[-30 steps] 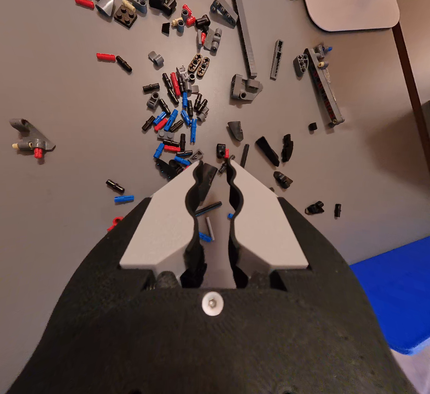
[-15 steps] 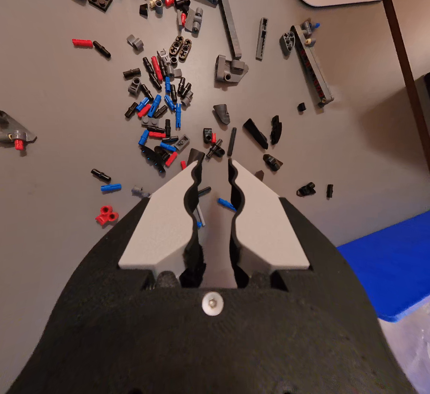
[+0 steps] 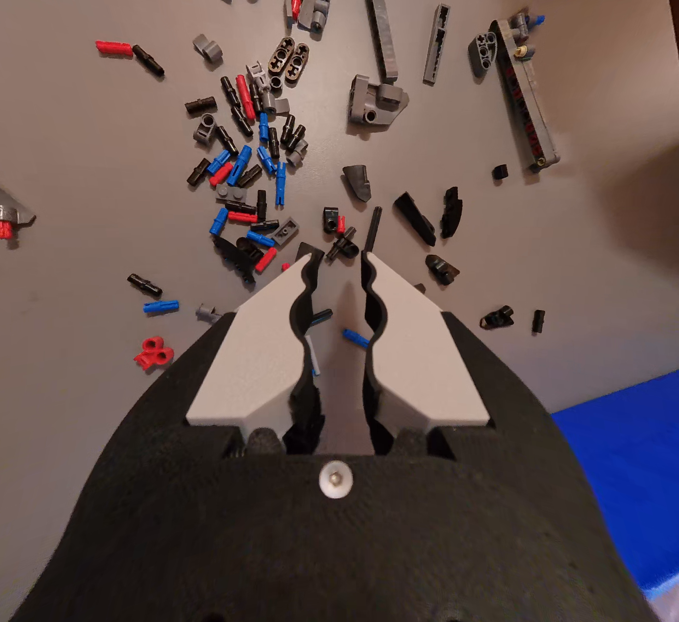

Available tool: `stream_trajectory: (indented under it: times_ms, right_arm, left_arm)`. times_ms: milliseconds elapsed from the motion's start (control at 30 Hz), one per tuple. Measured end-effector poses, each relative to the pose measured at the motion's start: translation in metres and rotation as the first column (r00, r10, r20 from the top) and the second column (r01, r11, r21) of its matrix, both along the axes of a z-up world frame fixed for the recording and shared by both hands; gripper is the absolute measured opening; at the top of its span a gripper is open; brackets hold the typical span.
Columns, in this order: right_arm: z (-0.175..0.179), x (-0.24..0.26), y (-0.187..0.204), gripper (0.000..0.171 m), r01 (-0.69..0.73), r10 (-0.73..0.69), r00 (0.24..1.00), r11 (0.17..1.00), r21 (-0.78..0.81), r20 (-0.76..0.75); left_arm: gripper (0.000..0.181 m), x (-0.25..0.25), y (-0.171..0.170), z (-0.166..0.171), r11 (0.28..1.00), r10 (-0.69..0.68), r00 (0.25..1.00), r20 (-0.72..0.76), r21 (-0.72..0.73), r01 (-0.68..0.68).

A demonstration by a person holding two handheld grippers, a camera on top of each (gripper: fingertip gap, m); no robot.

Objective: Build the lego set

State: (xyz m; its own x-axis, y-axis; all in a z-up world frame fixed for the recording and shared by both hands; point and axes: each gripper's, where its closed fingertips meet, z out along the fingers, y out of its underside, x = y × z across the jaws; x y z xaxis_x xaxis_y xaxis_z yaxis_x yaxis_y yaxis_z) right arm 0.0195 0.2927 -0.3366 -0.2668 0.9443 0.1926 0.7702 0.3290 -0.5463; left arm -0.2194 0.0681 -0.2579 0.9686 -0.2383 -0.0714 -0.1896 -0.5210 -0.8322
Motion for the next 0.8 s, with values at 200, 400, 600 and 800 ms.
stream_trajectory:
  times_ms: [200, 400, 600, 800]
  right_arm:
    - [0.001, 0.0, -0.012, 0.02, -0.064, 0.064, 0.998, 0.998, -0.022, -0.005]
    - [0.002, -0.001, -0.021, 0.019, -0.105, 0.105, 0.994, 0.994, -0.027, -0.007]
    - [0.003, 0.001, -0.035, 0.015, -0.151, 0.151, 0.989, 0.987, -0.063, -0.007]
    - [-0.008, 0.007, -0.036, 0.01, -0.16, 0.162, 0.986, 0.986, -0.047, 0.044]
  left_arm:
    - [0.039, 0.0, -0.001, -0.002, 1.0, 0.003, 1.0, 0.003, -0.004, -0.003]
    - [0.039, 0.001, -0.001, 0.0, 1.0, 0.003, 1.0, -0.004, -0.002, -0.003]
    - [0.039, 0.002, -0.002, -0.001, 1.0, 0.006, 1.0, -0.001, -0.002, -0.006]
    - [0.039, 0.003, -0.002, -0.001, 1.0, 0.005, 1.0, -0.003, -0.004, -0.005]
